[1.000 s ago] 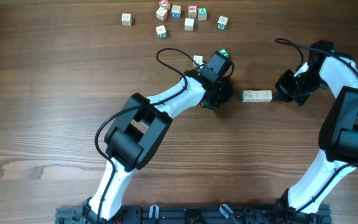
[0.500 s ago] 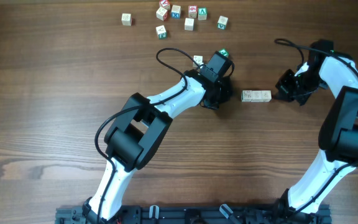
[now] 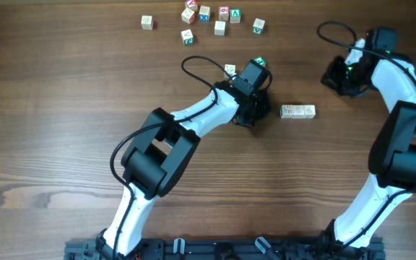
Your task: Form a horizontal line
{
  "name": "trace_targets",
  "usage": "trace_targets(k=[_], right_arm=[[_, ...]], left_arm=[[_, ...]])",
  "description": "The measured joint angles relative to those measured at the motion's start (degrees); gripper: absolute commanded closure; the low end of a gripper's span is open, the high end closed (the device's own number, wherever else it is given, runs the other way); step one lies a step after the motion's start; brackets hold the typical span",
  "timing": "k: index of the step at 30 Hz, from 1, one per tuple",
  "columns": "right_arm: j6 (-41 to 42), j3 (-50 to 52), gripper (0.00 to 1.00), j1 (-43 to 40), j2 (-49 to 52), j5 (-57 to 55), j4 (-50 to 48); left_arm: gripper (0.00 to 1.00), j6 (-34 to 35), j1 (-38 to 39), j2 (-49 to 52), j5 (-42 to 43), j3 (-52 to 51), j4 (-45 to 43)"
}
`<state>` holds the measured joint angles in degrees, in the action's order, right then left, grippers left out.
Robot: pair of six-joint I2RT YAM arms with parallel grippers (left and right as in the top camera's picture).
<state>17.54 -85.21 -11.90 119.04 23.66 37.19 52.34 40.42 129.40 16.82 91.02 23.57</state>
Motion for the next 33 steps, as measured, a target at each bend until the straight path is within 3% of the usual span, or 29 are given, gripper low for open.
trace_targets(k=[3, 9, 14, 22, 33], right_arm=[[-1.57, -0.02, 0.95, 3.15, 0.00, 1.20, -1.07], [-2.43, -0.02, 0.95, 10.99, 0.00, -1.20, -1.66], [-1.79, -0.02, 0.95, 12.17, 0.00, -2.95, -0.72], [-1.33, -0.02, 0.95, 11.69, 0.00, -3.85, 3.04], [-1.31, -0.02, 0.95, 11.72, 0.00, -4.24, 8.13]], left_arm=[[0.96, 0.50, -0.11, -0.74, -1.49, 0.13, 3.28], [0.96, 5.73, -1.99, -4.07, -14.51, 0.09, 15.65], [0.96, 10.78, -3.13, -4.83, -21.42, 0.09, 18.45], [0.96, 21.40, -5.66, -4.83, -23.04, -0.52, 22.91], [0.96, 24.94, -7.39, -4.94, -23.21, -0.94, 22.88]])
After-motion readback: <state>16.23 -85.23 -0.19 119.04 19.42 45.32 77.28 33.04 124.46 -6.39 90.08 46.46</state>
